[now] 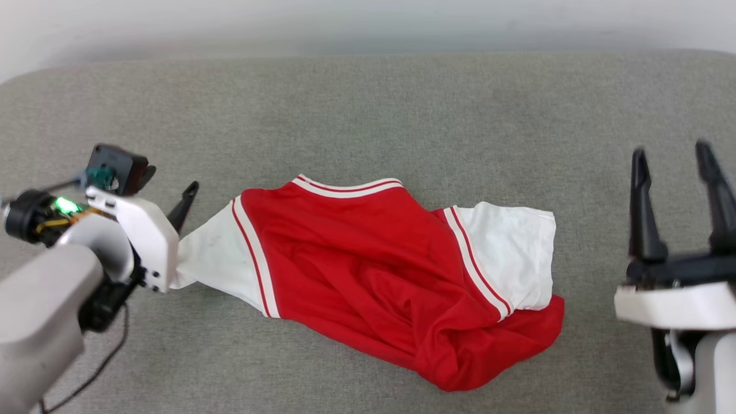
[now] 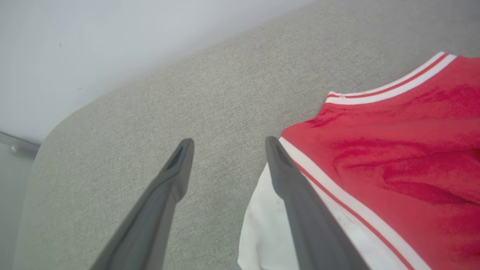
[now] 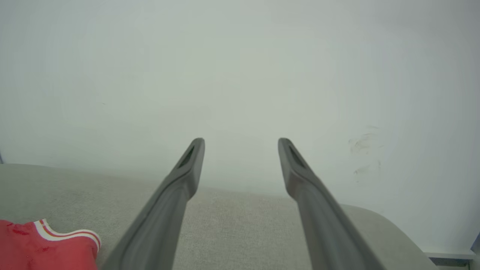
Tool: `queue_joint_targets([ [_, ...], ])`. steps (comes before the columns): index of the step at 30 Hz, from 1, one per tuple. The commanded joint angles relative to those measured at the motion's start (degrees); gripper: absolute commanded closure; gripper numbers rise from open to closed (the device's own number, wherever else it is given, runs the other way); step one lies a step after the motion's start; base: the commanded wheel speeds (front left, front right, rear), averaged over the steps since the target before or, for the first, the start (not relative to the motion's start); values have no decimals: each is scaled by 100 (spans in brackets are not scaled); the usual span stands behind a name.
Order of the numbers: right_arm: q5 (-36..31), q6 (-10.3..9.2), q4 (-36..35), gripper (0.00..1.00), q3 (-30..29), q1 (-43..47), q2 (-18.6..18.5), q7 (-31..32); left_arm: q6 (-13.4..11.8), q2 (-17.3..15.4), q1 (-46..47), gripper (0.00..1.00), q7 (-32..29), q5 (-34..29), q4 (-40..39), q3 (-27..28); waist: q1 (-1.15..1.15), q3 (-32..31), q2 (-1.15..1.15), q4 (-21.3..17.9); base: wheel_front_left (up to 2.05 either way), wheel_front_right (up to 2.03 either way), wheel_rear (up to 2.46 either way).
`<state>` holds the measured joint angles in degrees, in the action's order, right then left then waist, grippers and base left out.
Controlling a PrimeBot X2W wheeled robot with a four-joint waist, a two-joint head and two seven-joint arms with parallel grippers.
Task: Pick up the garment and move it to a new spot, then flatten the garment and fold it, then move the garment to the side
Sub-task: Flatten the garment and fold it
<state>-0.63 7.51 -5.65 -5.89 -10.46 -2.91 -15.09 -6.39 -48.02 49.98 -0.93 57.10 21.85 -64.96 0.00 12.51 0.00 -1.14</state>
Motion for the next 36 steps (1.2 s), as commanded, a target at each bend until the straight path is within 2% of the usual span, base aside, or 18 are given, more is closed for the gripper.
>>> queue_joint_targets([
  [1,-121,-4,-53,0,-27,-207,5,-11,-203,65,-221,0,345,35,-124,113,0,-74,0,44,0,0,0],
  [3,-306,-4,-85,0,29,-448,-53,-11,-555,100,-433,0,835,44,-297,286,0,-130,0,76,0,0,0],
  [4,-306,-4,-85,0,29,-448,-53,-11,-555,100,-433,0,835,44,-297,286,0,-130,0,76,0,0,0],
  [5,-355,-4,-54,0,72,-564,-128,-11,-743,103,-544,0,1103,8,-385,363,0,-153,0,89,0,0,0],
  [8,-415,-5,231,0,321,-914,-513,-10,-1281,165,-887,0,1490,-85,-660,578,0,-208,0,134,0,0,0],
  [11,-221,-4,727,0,628,-1309,-937,55,-1786,228,-1238,0,1600,-280,-1005,877,0,-251,0,205,0,0,0],
  [15,144,-4,1137,0,1293,-1797,-1620,835,-2349,408,-1755,0,1616,-920,-1580,1542,0,-247,0,315,0,0,0],
  [17,460,-5,1229,0,1707,-2045,-1997,1406,-2526,534,-2073,0,1610,-1278,-1841,1906,0,-223,0,367,0,0,0],
  [22,1507,-5,1205,0,2747,-2551,-2877,2878,-2638,934,-2798,0,1612,-2089,-2228,2738,0,-120,0,502,0,0,0],
  [29,3174,-5,969,0,4049,-3072,-3884,5437,-2349,1598,-3448,0,1613,-2941,-2450,3541,0,135,0,690,0,0,0],
  [32,3684,-5,1064,0,4321,-3231,-4079,6142,-2182,1891,-3607,0,1613,-3232,-2490,3791,0,264,0,794,0,0,0],
  [36,4048,-5,1352,0,4448,-3370,-4140,6648,-1919,2311,-3710,0,1613,-3562,-2498,4097,0,478,0,950,0,0,0],
])
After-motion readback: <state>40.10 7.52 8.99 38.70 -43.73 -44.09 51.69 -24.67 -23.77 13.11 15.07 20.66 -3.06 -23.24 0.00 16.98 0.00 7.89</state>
